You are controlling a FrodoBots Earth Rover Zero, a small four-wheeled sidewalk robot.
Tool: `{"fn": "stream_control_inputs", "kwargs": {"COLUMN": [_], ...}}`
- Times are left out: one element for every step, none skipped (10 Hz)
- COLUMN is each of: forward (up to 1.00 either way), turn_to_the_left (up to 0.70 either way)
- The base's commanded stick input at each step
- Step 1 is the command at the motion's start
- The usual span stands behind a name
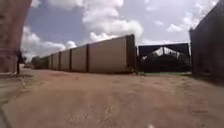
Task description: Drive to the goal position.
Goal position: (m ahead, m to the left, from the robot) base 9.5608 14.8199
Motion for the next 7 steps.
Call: {"fn": "stream_control_inputs", "kwargs": {"forward": [0.60, 0.60, 0.60, 0.60, 0.60, 0.60, 0.60], "turn_to_the_left": [0.15, 0.15, 0.15, 0.15, 0.15, 0.15, 0.15]}}
